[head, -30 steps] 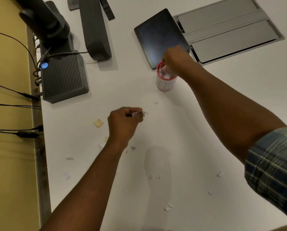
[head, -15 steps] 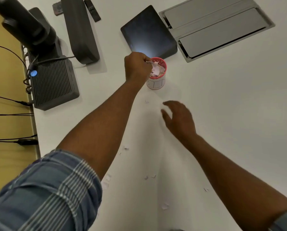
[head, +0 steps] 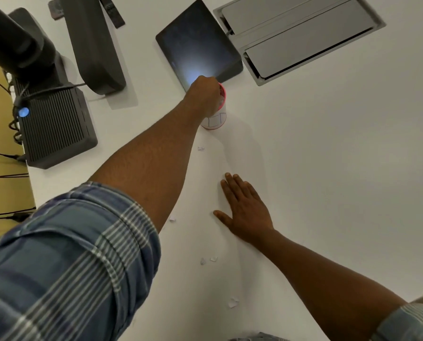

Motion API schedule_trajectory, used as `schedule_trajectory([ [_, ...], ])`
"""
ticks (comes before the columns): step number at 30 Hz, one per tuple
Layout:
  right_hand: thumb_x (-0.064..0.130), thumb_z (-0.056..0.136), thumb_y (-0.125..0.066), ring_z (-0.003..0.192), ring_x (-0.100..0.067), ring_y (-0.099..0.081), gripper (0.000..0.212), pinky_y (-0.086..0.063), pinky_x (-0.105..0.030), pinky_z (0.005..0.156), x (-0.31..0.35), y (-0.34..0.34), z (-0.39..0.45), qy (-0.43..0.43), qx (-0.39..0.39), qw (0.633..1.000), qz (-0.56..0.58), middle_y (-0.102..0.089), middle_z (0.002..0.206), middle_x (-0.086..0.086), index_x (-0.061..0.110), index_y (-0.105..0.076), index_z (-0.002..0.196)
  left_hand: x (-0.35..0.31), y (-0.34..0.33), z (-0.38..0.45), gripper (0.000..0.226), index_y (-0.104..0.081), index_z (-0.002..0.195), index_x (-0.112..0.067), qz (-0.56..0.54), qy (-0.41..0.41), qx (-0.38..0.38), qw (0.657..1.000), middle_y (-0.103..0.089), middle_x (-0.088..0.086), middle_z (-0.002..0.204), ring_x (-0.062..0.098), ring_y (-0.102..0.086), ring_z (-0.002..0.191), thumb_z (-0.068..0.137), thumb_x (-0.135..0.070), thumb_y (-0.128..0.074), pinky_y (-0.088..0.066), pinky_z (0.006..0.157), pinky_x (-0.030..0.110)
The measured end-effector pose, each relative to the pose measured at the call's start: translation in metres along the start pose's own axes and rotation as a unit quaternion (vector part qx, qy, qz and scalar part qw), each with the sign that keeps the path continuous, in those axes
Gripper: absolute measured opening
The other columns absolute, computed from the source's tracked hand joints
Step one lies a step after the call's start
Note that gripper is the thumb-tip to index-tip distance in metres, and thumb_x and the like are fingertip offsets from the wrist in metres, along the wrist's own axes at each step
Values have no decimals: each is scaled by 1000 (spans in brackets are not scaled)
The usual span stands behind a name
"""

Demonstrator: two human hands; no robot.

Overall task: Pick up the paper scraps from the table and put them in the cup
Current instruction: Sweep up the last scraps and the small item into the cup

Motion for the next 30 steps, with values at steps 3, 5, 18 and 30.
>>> schedule_trajectory([
  [3,67,93,-16,143,-10,20,78,7,-31,118,0,0,0,1,4,1000,0,20,156,6,22,9,151,0,5,0,48,-48,130,-1,7,-9,16,1000,-58,18,123,34,-54,115,91,-28,-57,-45,94,33],
  [5,65,93,-17,143,-10,21,78,8,-31,117,0,1,1,3,10,1000,2,21,157,6,21,11,151,0,11,-3,47,-51,132,-5,20,-15,22,999,-57,16,124,33,-53,116,90,-25,-59,-45,95,35],
  [18,47,97,-40,143,-13,-22,59,-15,-26,116,-19,38,-60,-74,-97,983,139,-27,155,2,21,-28,148,47,6,-222,28,-67,112,-6,-239,14,-250,938,-68,10,116,22,-64,108,86,-14,-61,-42,97,23],
  [30,50,92,-45,146,-23,-11,76,-17,-42,118,-41,-4,-170,-147,-104,983,46,-11,159,-7,12,-15,151,115,-173,-513,28,-65,114,-12,-216,263,-255,905,-67,4,110,20,-61,105,86,-12,-63,-47,91,25],
])
Point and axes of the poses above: each hand's wrist, its own z-axis towards the middle knuckle, its own y-axis out of the back of the hand, x = y × z, the point moved 5 cm from there along z, towards the middle knuckle
